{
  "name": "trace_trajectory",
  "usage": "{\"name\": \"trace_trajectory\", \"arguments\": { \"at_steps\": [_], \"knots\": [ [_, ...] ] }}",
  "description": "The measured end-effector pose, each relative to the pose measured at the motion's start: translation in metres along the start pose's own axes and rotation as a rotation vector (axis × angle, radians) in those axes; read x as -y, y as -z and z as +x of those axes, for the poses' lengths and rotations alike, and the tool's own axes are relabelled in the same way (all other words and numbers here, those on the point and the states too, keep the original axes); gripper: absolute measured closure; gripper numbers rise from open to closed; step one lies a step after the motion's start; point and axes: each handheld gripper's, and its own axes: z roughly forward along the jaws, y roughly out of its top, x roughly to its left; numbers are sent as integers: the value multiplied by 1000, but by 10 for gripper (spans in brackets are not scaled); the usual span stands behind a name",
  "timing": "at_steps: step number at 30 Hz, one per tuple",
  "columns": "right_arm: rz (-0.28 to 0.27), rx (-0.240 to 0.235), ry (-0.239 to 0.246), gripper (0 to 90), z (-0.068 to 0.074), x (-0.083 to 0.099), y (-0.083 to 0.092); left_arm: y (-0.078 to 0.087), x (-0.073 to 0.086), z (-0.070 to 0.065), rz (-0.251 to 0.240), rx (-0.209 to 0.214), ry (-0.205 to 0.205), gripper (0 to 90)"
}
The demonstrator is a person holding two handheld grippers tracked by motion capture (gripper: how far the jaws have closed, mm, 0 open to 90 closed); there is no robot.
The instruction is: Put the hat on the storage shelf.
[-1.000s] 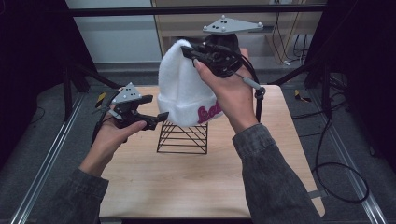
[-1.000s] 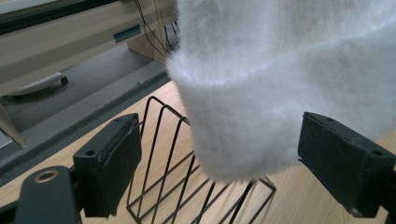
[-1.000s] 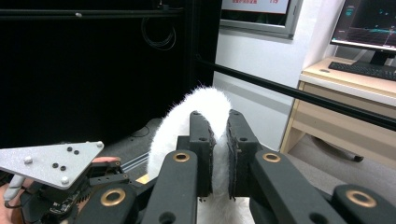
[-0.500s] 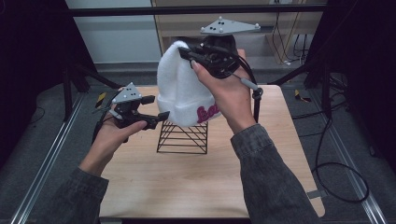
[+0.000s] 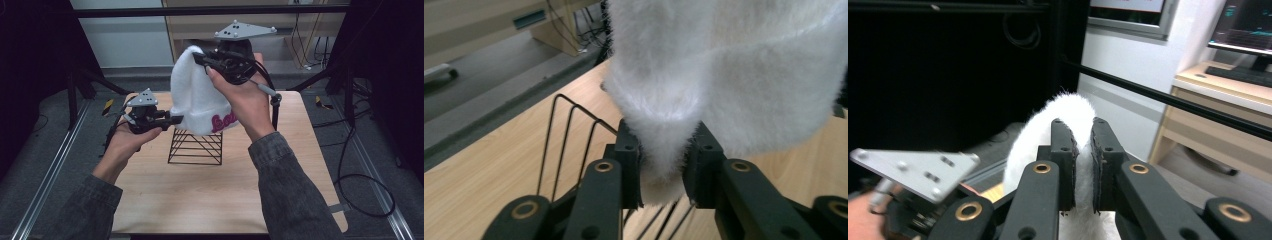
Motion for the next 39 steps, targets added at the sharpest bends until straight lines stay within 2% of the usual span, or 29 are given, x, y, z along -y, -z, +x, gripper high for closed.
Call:
{"name": "trace_trajectory", "arguments": {
  "at_steps": [3, 6, 14, 21, 30, 39],
  "knots": [
    [26, 28, -9, 830, -12, 8, -2, 0, 1, 2, 8, -59, 0, 743],
    [52, 48, -31, 829, -25, 19, -5, 0, 2, 6, 10, -87, 9, 747],
    [86, 64, -84, 827, -42, 39, -18, -4, 7, 11, 31, -107, 14, 749],
    [116, 66, -91, 826, -44, 50, -27, -6, 20, 23, 39, -115, 60, 751],
    [160, 68, -97, 825, -47, 68, -44, -14, 34, 33, 60, -141, 73, 750],
    [192, 51, -70, 822, -38, 80, -49, -18, 48, 39, 80, -156, 84, 750]
  ]
}}
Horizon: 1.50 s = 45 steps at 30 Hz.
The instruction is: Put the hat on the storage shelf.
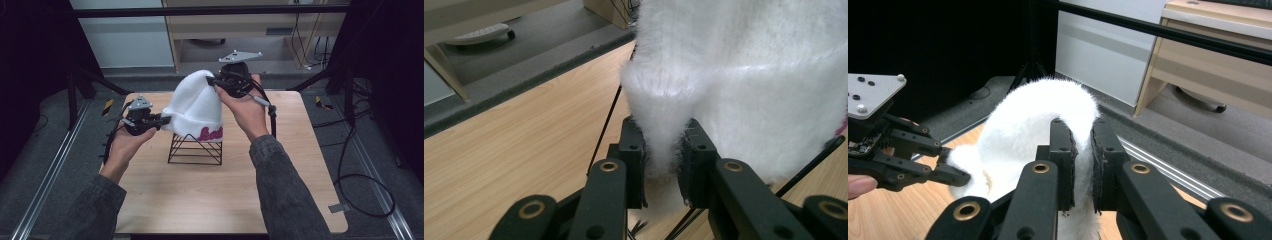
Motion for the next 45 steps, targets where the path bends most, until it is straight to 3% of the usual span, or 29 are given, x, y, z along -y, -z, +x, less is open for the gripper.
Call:
{"name": "trace_trajectory", "arguments": {
  "at_steps": [7, 20, 29, 39, 45],
  "knots": [
    [19, -3, 4, 817, 1, 8, -5, -6, 7, 1, 26, -14, -18, 748],
    [52, -32, 33, 814, 12, 24, -7, -7, 27, 3, 37, -5, -9, 745],
    [87, -72, 63, 803, 21, 32, -5, -7, 45, 5, 46, 23, 11, 744],
    [107, -94, 64, 803, 27, 44, -8, -14, 66, 4, 80, 38, 14, 745],
    [122, -107, 63, 848, 28, 48, -12, -20, 73, 2, 96, 46, 18, 746]
  ]
}}
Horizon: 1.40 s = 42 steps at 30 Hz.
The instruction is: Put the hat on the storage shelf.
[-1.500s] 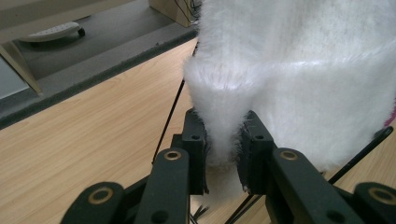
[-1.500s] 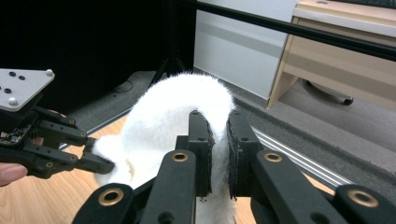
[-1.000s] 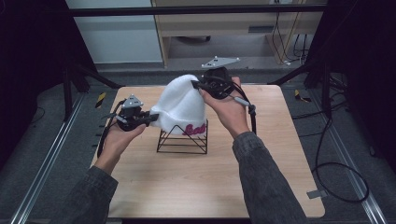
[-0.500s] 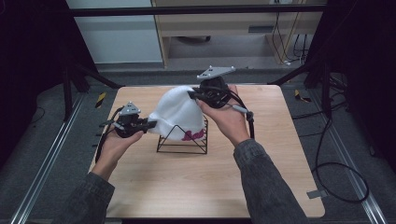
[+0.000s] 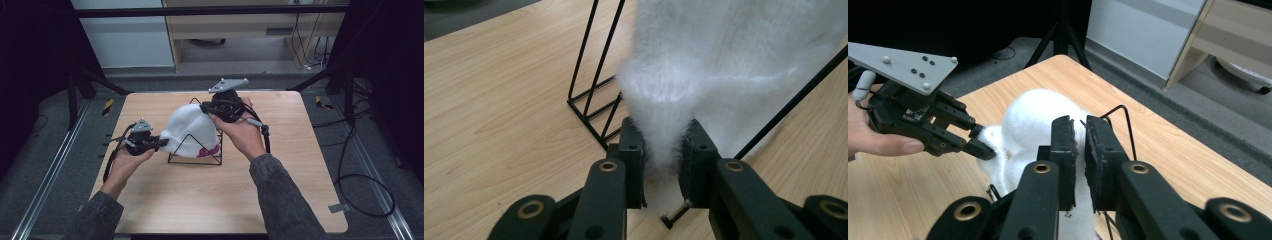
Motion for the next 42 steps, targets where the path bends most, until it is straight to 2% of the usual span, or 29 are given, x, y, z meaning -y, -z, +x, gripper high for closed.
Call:
{"name": "trace_trajectory", "arguments": {
  "at_steps": [5, 9, 14, 22, 31, 37, 42],
  "knots": [
    [13, -13, 14, 882, 3, 0, -3, -2, 2, -1, 9, -4, -7, 748],
    [19, -23, 22, 900, 5, 1, -5, -3, 7, -2, 6, -3, 2, 747],
    [28, -35, 25, 900, 7, 1, -8, -6, 14, -1, 15, 4, 11, 743],
    [42, -50, 25, 900, 11, 3, -14, -10, 18, -2, 31, -5, -3, 728],
    [60, -63, 25, 900, 15, 8, -18, -10, 25, 0, 30, -5, 15, 702],
    [73, -69, 22, 899, 16, 11, -21, -7, 25, 1, 28, -9, 12, 673],
    [79, -66, 20, 877, 16, 14, -21, 4, 26, 0, 0, -27, 24, 630]
  ]
}}
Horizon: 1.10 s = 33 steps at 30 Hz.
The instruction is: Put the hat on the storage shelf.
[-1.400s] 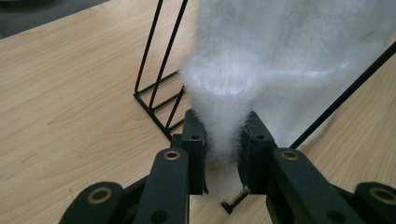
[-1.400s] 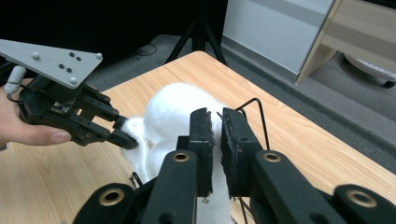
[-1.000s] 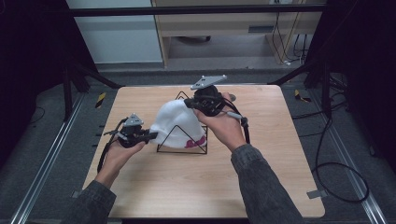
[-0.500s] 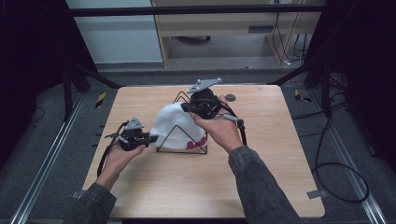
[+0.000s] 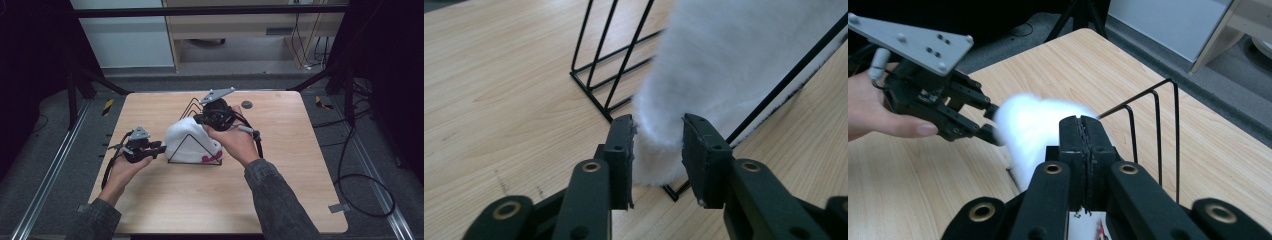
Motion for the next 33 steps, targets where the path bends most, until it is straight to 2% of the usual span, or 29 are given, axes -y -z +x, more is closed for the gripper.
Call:
{"name": "trace_trajectory", "arguments": {
  "at_steps": [2, 7, 12, 16, 22, 26, 33],
  "knots": [
    [6, 6, 2, 865, 0, 1, 1, 5, 0, -2, 4, -24, -20, 576],
    [8, 22, 0, 823, 0, 4, 6, 18, 1, -5, -6, -82, -29, 431],
    [7, 29, -7, 756, 0, 7, 13, 26, 4, -10, -5, -100, -42, 202],
    [9, 39, -13, 665, 0, 11, 19, 28, 11, -13, -5, -90, -32, 95],
    [19, 51, -22, 560, 0, 19, 28, 31, 24, -16, -6, -81, -23, 62],
    [22, 62, -27, 493, 0, 26, 36, 30, 27, -18, 23, -82, -36, 58],
    [28, 98, -37, 430, -4, 39, 51, 27, 32, -19, 46, -80, -21, 59]
  ]
}}
